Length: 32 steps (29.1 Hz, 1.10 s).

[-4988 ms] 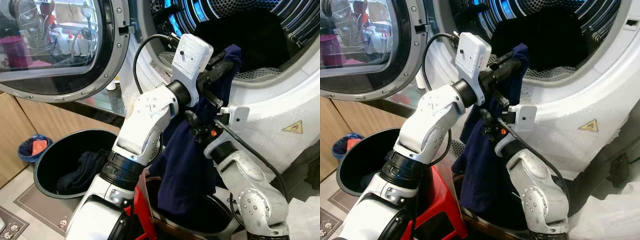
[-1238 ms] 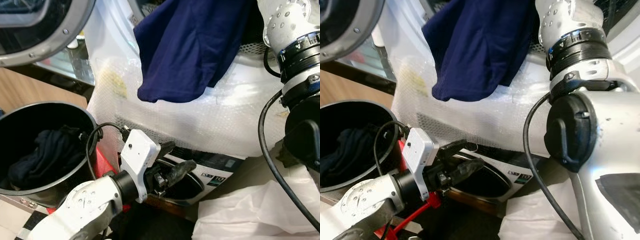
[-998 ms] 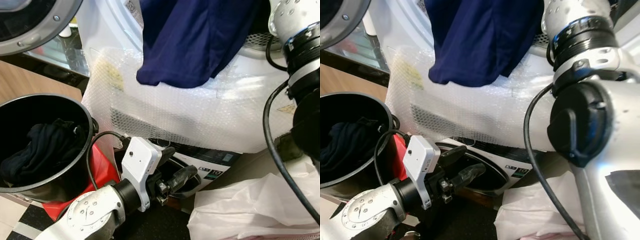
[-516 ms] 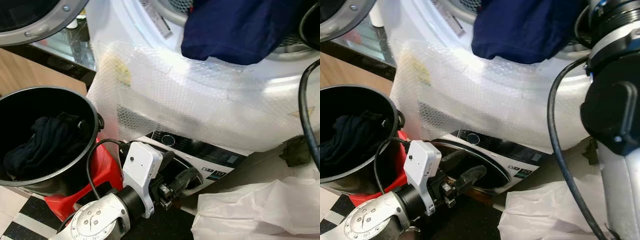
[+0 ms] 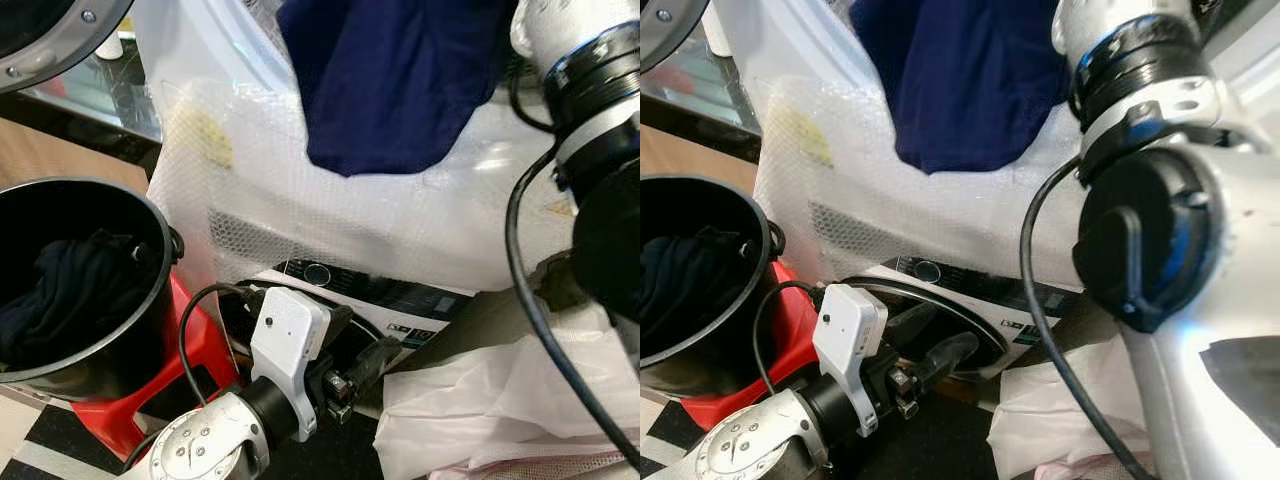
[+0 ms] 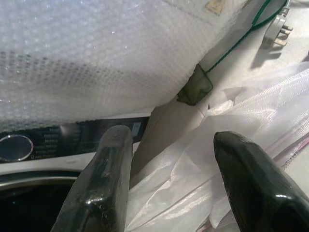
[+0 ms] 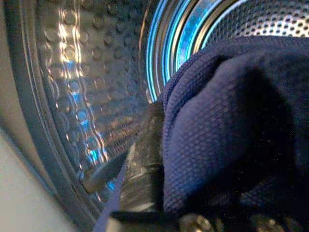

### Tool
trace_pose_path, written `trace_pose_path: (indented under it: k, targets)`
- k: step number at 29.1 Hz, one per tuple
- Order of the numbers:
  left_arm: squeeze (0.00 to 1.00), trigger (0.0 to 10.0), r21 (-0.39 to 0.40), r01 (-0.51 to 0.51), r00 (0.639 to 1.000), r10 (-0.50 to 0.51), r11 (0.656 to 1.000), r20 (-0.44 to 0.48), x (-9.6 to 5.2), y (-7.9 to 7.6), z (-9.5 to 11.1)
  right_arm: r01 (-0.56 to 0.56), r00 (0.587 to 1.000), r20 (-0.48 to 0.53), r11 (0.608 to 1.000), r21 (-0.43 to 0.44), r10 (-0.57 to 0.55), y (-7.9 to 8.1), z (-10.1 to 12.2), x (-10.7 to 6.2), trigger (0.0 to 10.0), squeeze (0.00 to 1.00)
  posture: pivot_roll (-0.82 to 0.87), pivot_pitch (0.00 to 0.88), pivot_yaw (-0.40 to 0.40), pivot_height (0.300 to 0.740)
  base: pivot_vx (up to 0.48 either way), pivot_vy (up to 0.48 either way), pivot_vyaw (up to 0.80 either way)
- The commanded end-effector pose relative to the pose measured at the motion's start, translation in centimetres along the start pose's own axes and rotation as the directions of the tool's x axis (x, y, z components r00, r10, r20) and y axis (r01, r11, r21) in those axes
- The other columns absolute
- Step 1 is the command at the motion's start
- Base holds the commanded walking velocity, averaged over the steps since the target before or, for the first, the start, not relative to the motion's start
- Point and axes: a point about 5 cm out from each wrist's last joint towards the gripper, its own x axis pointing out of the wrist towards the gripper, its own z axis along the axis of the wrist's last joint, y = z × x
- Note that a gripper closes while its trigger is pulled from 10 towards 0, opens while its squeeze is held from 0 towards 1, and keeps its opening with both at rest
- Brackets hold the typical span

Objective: Clothes washing

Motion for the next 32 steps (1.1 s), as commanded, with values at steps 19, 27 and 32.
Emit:
trace_pose_path:
  k: [19, 27, 32]
  targets:
    - [0.0, 10.0, -0.016, 0.026, 1.0, -0.026, 1.0, 0.006, 0.0, -0.7, 0.2, -0.11, 0.967, 0.094, 0.718, -0.687, 0.238, 3.8, 3.8, 0.6, 10.0, 0.0, 0.07, 0.3, -0.24, 0.74, 0.0, 0.0, 0.0]
    - [0.0, 10.0, 0.038, -0.134, 0.989, 0.131, 0.99, 0.066, 0.4, 1.3, 1.2, -0.079, 0.992, 0.062, 0.924, -0.374, 0.11, 2.2, 4.5, 1.0, 10.0, 0.0, 0.08, 0.285, -0.243, 0.74, 0.0, 0.0, 0.0]
    - [0.0, 10.0, 0.094, -0.234, 0.968, 0.223, 0.968, 0.111, 0.7, 2.9, 2.0, -0.125, 0.992, -0.037, 0.907, -0.402, 0.12, 0.7, 4.0, 0.8, 10.0, 0.0, 0.07, 0.261, -0.227, 0.74, 0.0, 0.0, 0.0]
